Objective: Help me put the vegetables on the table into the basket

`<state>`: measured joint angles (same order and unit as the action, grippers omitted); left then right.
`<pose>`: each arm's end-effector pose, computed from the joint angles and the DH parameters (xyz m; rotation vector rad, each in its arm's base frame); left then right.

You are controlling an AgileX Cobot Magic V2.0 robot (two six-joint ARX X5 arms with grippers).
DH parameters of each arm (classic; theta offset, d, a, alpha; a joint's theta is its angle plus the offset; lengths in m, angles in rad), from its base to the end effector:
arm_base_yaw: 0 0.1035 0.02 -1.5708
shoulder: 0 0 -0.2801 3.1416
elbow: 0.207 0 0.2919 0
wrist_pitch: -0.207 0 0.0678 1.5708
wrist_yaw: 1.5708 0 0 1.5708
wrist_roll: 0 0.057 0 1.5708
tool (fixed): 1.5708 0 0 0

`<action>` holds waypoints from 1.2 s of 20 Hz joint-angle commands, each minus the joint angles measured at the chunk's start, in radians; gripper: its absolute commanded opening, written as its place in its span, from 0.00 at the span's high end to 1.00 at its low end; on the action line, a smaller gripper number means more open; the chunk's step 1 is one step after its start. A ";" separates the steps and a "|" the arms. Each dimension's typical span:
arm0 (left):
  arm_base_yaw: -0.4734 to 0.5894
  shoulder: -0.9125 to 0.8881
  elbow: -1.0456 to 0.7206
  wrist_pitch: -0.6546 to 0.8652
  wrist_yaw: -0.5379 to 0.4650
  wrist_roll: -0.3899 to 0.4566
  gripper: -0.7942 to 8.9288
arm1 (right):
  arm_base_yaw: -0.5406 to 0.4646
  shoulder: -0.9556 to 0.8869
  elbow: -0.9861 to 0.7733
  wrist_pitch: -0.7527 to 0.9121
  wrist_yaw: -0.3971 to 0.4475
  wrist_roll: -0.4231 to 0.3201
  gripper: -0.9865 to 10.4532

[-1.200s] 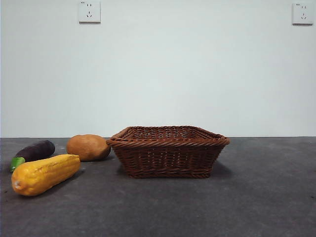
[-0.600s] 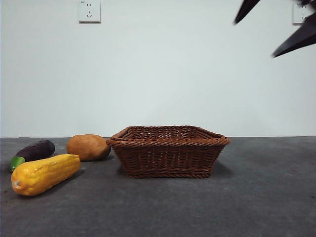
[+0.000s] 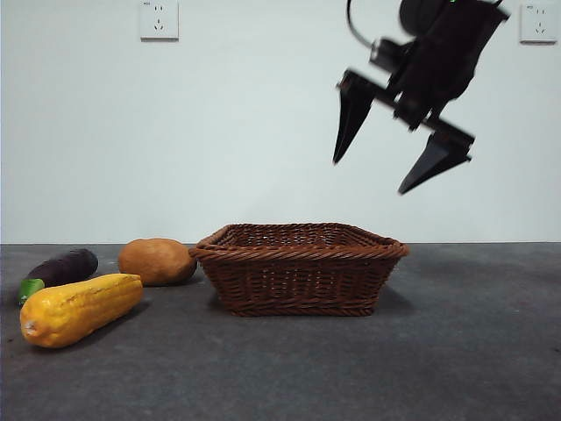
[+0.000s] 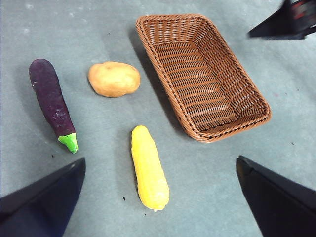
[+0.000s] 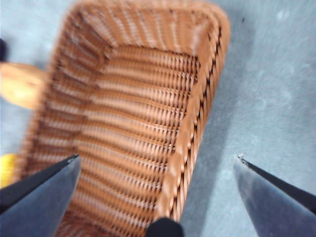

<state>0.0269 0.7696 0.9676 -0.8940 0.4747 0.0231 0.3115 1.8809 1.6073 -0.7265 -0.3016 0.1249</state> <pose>0.1787 -0.0213 0.3374 -0.1523 0.6745 -0.4371 0.4353 0.1579 0.2480 0.1056 1.0484 0.4963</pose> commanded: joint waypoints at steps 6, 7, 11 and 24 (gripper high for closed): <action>-0.002 -0.001 0.001 0.009 0.003 0.007 0.21 | 0.039 0.157 0.006 0.044 0.078 0.012 0.31; -0.002 -0.001 0.001 0.008 0.003 0.007 0.21 | 0.041 0.171 0.006 0.049 0.090 0.018 0.34; -0.002 0.001 0.001 0.008 -0.004 0.007 0.21 | 0.042 0.204 0.006 0.081 0.119 0.032 0.55; -0.002 0.043 0.001 -0.002 -0.004 0.007 0.21 | 0.043 0.218 0.006 0.098 0.101 0.038 0.92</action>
<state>0.0269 0.8120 0.9676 -0.8970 0.4706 0.0231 0.3523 2.0857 1.6154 -0.6258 -0.2100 0.1917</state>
